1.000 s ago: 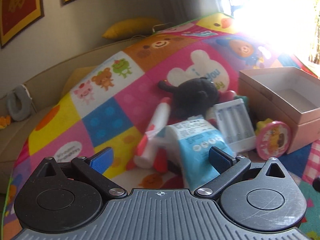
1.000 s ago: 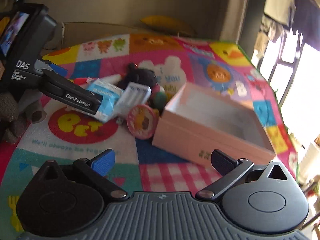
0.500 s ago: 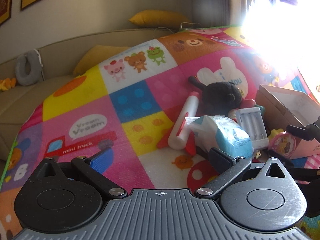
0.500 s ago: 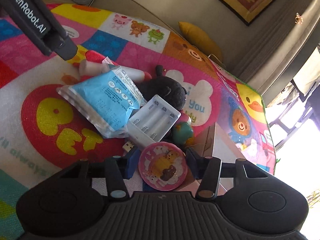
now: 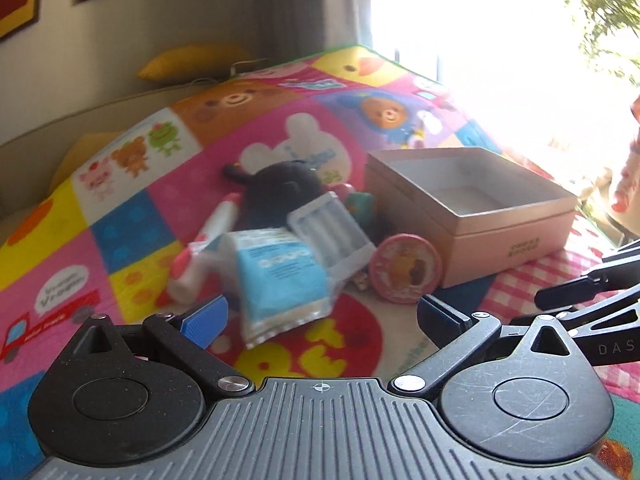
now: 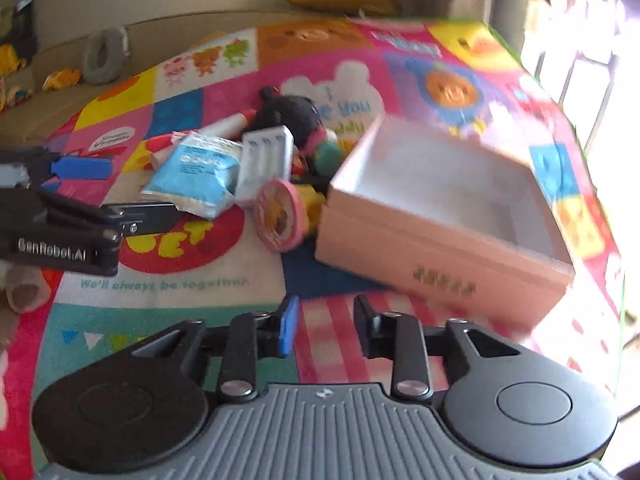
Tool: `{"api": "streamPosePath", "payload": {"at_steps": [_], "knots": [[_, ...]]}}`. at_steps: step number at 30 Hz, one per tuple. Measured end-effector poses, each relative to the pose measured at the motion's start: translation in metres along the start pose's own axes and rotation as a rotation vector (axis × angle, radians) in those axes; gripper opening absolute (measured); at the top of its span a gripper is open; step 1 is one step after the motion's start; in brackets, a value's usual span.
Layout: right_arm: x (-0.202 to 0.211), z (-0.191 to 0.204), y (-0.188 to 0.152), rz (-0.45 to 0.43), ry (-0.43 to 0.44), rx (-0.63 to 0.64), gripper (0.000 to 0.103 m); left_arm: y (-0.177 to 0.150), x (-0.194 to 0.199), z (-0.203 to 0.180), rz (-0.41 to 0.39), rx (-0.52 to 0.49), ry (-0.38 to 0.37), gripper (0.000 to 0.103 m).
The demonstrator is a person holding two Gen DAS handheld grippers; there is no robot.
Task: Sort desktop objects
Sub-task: 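Reach down and grasp the pink cupcake-shaped toy with the left tool, then grasp the blue wet-wipe packet with the right tool while the left holds the toy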
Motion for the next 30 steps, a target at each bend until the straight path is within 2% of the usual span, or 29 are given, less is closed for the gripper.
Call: {"api": "streamPosePath", "payload": {"at_steps": [2, 3, 5, 7, 11, 14, 15, 16, 19, 23, 30], "knots": [[-0.002, -0.012, -0.013, 0.070, 0.024, -0.121, 0.039, 0.003, -0.009, -0.021, 0.004, -0.050, -0.043, 0.098], [-0.001, -0.016, -0.018, 0.086, 0.028, -0.151, 0.041, 0.004, -0.014, -0.030, 0.007, -0.078, -0.062, 0.088], [0.005, -0.022, -0.020, 0.072, 0.008, -0.139, 0.061, 0.005, -0.025, -0.044, 0.020, -0.120, -0.097, 0.081], [0.012, -0.027, -0.018, 0.037, -0.018, -0.116, 0.072, 0.006, -0.039, -0.052, 0.031, -0.128, -0.118, 0.084], [0.022, -0.035, -0.019, 0.014, -0.008, -0.149, 0.078, 0.001, -0.068, -0.059, 0.066, -0.156, -0.142, 0.084], [0.022, -0.041, -0.025, 0.023, -0.006, -0.173, 0.079, -0.005, -0.079, -0.062, 0.090, -0.188, -0.147, 0.073], [0.022, -0.043, -0.026, 0.028, -0.011, -0.177, 0.079, -0.005, -0.078, -0.063, 0.089, -0.203, -0.141, 0.065], [0.022, -0.045, -0.028, 0.033, -0.017, -0.183, 0.079, -0.005, -0.075, -0.061, 0.092, -0.215, -0.129, 0.061], [0.022, -0.046, -0.029, 0.035, -0.021, -0.187, 0.082, -0.004, -0.060, -0.053, 0.111, -0.225, -0.126, 0.061], [0.020, -0.036, -0.025, 0.031, -0.007, -0.174, 0.083, -0.007, -0.022, -0.027, 0.167, -0.284, -0.062, 0.061], [0.018, 0.011, -0.008, 0.025, 0.080, -0.097, 0.085, -0.028, 0.052, 0.023, 0.265, -0.317, -0.033, 0.062]]}}
Point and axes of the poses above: each gripper's, at about its wrist camera, not at the fingertips, and x roughly against the way its jaws point, z to its left, y to its top, the point moved 10 cm from there along -x, roughly the way its jaws point, and after that the axes turned 12 degrees about -z, right-handed, at the moved point
